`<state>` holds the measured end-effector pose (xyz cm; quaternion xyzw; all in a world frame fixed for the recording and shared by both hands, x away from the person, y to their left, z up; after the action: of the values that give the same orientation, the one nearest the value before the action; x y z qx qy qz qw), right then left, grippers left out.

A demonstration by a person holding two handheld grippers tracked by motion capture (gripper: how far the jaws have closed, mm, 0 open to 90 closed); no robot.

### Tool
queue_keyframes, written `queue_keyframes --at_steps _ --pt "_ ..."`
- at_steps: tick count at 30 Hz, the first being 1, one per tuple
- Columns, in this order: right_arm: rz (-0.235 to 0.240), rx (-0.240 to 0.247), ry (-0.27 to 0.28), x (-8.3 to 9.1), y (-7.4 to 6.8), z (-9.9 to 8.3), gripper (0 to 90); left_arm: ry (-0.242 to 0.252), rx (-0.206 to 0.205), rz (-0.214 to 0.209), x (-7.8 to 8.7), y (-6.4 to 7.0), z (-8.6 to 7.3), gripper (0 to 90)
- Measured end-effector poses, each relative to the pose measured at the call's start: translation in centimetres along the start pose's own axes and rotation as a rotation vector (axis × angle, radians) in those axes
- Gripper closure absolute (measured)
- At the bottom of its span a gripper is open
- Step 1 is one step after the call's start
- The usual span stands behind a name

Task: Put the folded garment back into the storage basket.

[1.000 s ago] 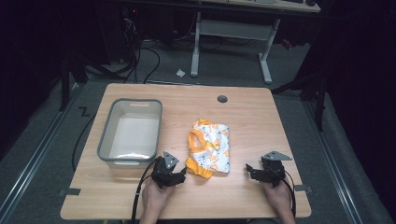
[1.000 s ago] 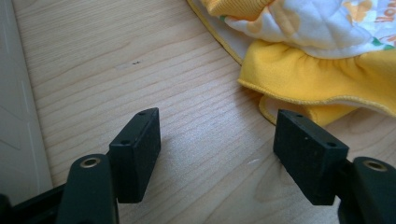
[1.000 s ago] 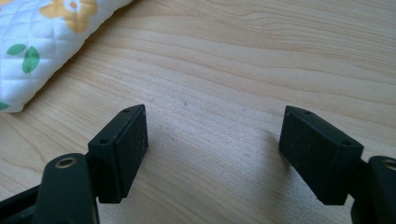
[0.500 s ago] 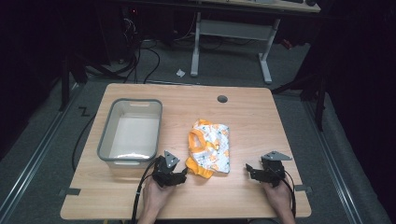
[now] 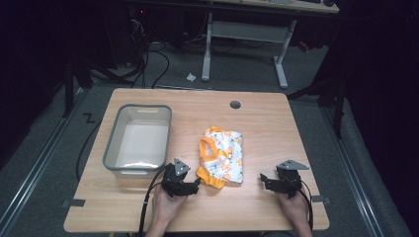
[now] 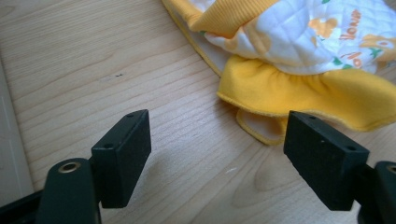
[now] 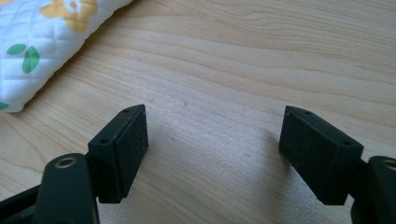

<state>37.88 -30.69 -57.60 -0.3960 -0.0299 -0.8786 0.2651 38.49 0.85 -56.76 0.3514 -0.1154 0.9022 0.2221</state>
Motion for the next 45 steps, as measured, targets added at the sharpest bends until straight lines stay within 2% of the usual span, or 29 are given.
queue_keyframes --at_steps 6,12,22,29,37,42,44,45 --pt "0.0 0.001 0.001 0.0 0.0 0.0 24.1 0.021 0.026 -0.018 0.4 0.1 0.4 18.5" --pt "0.0 0.001 0.0 0.0 0.0 0.0 24.1 0.033 0.02 -0.029 0.8 0.3 1.1 16.8" --pt "0.0 0.003 0.0 0.0 0.0 0.0 24.1 0.062 0.017 -0.053 1.3 0.8 3.1 15.7" --pt "0.001 0.004 0.001 0.0 0.0 0.0 24.1 0.041 0.004 -0.066 0.9 1.2 4.0 15.1" --pt "0.001 0.003 0.0 0.0 0.0 0.0 24.1 0.03 0.014 -0.086 0.2 1.7 5.6 14.3" --pt "0.001 0.004 0.001 0.0 0.0 0.0 24.1 0.025 0.015 -0.084 -0.3 1.8 6.5 14.0" --pt "0.001 0.003 0.001 0.0 0.0 0.0 24.1 0.011 0.031 -0.094 -0.6 1.9 6.7 13.9" --pt "0.001 0.002 0.001 0.0 0.0 0.0 24.1 0.005 0.027 -0.085 -0.8 1.9 6.9 13.4"
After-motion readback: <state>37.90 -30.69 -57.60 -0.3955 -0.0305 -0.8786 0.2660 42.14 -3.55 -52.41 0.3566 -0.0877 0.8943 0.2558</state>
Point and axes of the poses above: each handheld gripper's, and its own axes: x roughly backward along the jaws, z roughly out of its top, y roughly to its right, the point moved 8 cm from there along -x, roughly forward along the jaws, and after that the axes turned 13 degrees about z, right-handed, at the moved point
